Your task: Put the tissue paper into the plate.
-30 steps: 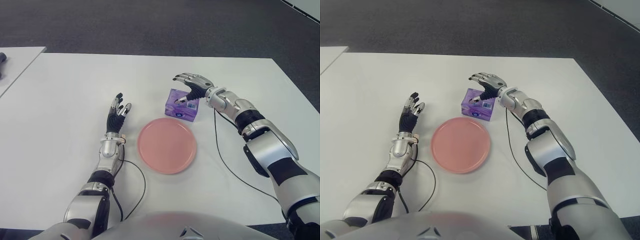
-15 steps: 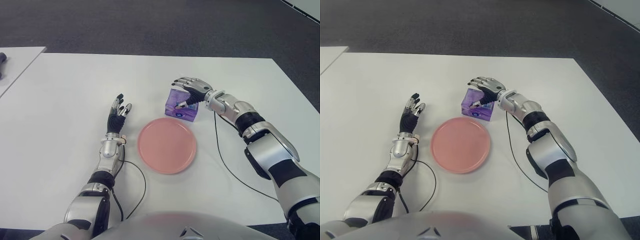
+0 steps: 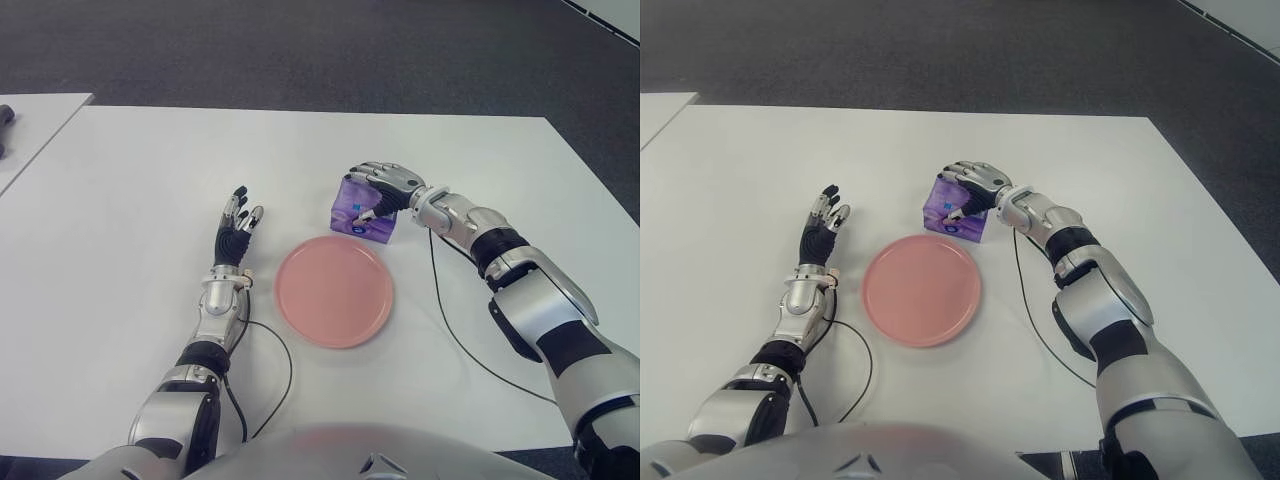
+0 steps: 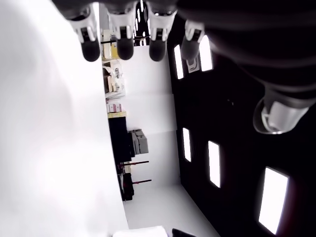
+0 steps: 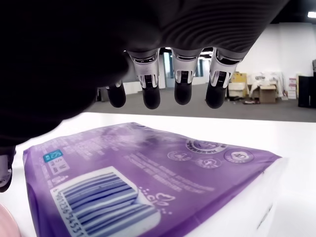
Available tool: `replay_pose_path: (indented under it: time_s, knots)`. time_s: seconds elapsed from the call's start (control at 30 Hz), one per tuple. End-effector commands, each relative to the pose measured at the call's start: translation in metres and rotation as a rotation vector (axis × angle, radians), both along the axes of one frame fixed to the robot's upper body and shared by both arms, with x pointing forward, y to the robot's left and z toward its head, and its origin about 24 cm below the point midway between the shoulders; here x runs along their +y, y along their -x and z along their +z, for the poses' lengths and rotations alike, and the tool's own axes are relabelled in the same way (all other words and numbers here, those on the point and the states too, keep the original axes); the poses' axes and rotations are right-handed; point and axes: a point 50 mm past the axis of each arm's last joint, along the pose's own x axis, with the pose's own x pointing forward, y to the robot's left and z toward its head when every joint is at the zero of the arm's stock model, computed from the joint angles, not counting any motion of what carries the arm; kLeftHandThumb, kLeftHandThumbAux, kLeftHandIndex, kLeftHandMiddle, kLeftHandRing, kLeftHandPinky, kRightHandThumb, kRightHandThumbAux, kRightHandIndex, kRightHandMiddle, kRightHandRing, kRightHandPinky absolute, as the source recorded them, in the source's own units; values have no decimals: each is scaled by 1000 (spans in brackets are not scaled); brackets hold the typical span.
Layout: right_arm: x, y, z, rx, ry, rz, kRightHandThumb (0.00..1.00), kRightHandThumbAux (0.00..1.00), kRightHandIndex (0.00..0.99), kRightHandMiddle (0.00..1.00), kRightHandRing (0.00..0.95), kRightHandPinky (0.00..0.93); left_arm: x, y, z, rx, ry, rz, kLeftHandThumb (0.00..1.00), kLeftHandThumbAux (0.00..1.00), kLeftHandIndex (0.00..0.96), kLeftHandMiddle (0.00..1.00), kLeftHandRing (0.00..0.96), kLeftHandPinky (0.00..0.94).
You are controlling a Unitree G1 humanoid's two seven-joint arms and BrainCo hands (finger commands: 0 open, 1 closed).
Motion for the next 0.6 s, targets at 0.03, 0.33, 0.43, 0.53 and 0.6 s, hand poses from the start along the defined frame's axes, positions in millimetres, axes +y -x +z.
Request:
replay_pose_path:
  time_s: [0.03, 0.33, 0.43, 0.53, 0.6]
  knots:
    - [-2, 5, -13, 32, 21, -1, 140, 391, 0, 0, 0, 0, -1, 12, -15, 64, -1, 0, 0, 409, 0, 0, 0, 0]
    - [-5, 6, -16, 44, 30, -8, 155, 401, 0, 0, 0, 0, -1, 11, -16, 75, 7, 5, 0, 420, 0, 0, 0, 0]
    - [-5, 7, -17, 50, 33, -12, 159, 404, 0, 0, 0, 0, -1, 11, -16, 75, 8, 7, 0, 421, 0, 0, 0, 0]
    - [-7, 7, -18, 61, 35, -20, 163, 407, 0, 0, 0, 0, -1, 12, -15, 72, 9, 9, 0, 421, 0, 0, 0, 0]
    - [-9, 7, -19, 70, 35, -29, 165, 407, 0, 0, 0, 0, -1, 12, -15, 66, 9, 12, 0, 423, 0, 0, 0, 0]
